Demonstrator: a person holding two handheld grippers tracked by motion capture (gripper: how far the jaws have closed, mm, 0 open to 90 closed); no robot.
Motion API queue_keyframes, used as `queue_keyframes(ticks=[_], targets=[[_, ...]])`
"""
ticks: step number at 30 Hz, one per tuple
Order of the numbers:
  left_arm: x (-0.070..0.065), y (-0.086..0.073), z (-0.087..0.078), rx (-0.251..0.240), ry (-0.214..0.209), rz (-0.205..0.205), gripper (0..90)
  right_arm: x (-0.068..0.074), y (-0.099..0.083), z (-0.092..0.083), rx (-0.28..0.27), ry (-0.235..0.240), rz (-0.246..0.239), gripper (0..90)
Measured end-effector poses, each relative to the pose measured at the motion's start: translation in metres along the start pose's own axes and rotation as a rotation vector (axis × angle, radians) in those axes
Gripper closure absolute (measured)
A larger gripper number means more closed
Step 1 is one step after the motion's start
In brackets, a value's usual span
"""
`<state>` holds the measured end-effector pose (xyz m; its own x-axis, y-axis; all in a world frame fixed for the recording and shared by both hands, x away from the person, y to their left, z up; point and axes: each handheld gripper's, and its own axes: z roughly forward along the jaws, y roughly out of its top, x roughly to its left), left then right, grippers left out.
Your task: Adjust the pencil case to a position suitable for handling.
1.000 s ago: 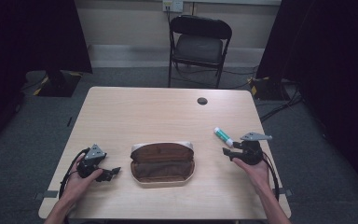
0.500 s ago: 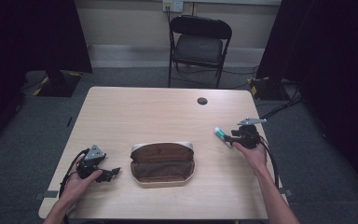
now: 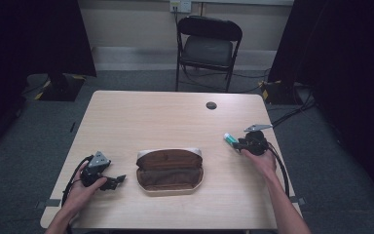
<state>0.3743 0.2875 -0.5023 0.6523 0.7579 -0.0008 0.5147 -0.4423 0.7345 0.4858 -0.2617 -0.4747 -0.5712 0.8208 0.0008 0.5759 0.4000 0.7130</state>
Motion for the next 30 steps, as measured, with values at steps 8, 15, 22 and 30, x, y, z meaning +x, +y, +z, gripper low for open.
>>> queue_keyframes(ticks=[8, 15, 22, 30], targets=[[0.0, 0.0, 0.0, -0.001, 0.002, -0.003, 11.6, 0.0, -0.002, 0.004, 0.015, -0.001, 0.01, 63.7], [0.0, 0.0, 0.0, 0.0, 0.005, -0.002, 11.6, 0.001, -0.003, 0.007, 0.024, 0.007, -0.003, 65.0], [0.0, 0.0, 0.0, 0.0, 0.005, -0.001, 11.6, 0.004, -0.002, 0.012, 0.021, 0.017, 0.006, 65.3], [0.0, 0.0, 0.0, 0.0, 0.006, -0.001, 11.6, 0.006, -0.003, 0.012, 0.028, 0.016, 0.014, 65.5]])
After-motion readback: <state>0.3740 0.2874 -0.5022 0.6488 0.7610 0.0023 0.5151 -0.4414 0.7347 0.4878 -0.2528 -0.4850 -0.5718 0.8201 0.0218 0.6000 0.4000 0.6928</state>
